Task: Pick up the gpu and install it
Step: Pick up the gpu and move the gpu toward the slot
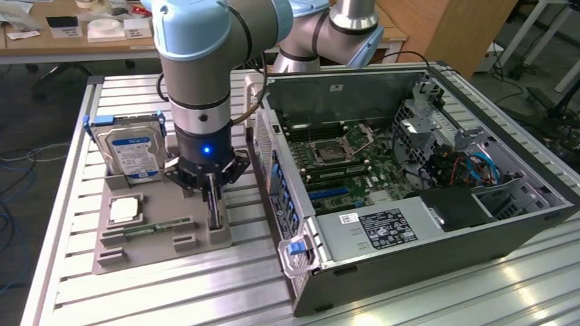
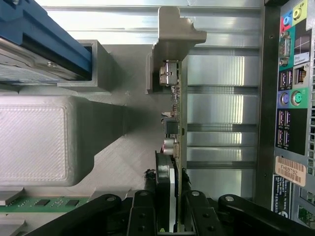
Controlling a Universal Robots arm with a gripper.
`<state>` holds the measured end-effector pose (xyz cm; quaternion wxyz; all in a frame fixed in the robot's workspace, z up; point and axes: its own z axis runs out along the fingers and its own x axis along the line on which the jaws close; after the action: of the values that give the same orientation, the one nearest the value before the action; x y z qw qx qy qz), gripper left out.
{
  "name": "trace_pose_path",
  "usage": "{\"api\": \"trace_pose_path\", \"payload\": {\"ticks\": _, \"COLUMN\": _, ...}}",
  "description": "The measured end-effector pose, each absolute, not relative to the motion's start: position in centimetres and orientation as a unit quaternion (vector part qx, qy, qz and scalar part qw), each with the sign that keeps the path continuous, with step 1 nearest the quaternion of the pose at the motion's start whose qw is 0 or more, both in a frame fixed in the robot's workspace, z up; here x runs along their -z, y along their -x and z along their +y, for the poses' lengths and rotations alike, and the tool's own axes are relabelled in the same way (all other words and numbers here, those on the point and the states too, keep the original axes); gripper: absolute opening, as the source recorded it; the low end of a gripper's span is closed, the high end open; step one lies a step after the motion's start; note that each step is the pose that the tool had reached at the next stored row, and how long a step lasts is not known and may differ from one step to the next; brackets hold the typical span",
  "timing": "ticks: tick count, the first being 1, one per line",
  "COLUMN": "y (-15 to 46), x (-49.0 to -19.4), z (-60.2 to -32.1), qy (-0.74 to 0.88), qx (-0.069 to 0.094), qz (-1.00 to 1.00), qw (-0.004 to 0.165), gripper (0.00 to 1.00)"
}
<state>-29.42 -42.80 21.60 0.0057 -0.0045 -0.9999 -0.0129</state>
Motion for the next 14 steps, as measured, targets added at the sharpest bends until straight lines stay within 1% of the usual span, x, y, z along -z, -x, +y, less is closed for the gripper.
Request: {"api": "trace_pose_path", "payload": {"ticks": 14, "y": 29.42, "x": -21.59, "z": -42.80, "qy": 0.005, "qx": 0.013, "qz": -1.000, "qw": 0.006, "gripper": 0.28}}
